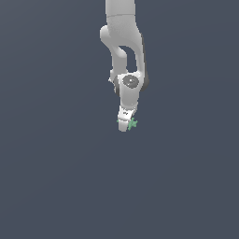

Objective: Pick up the object and move it to a goal position.

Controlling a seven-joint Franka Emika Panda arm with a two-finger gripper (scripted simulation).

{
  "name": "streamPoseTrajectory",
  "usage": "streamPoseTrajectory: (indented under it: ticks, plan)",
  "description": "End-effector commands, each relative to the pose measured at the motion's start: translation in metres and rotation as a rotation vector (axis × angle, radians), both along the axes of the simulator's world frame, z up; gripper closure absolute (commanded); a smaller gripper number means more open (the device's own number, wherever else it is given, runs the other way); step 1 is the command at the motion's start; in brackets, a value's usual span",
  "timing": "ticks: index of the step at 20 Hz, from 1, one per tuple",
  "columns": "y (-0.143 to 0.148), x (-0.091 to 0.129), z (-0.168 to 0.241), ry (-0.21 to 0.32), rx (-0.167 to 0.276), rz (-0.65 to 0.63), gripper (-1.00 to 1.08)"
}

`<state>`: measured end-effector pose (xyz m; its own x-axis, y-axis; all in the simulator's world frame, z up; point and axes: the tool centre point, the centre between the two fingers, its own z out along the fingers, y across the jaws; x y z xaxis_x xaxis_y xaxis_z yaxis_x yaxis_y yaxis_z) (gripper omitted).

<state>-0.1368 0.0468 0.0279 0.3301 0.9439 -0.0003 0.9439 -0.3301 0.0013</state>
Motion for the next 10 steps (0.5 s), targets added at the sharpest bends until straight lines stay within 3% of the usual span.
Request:
streamPoseTrajectory:
  ticks: [1, 10]
  plan:
    - [0.017, -0.001, 0.004, 0.000, 0.000, 0.001, 1.08]
    - [0.098, -0.001, 0.022, 0.001, 0.001, 0.001, 1.08]
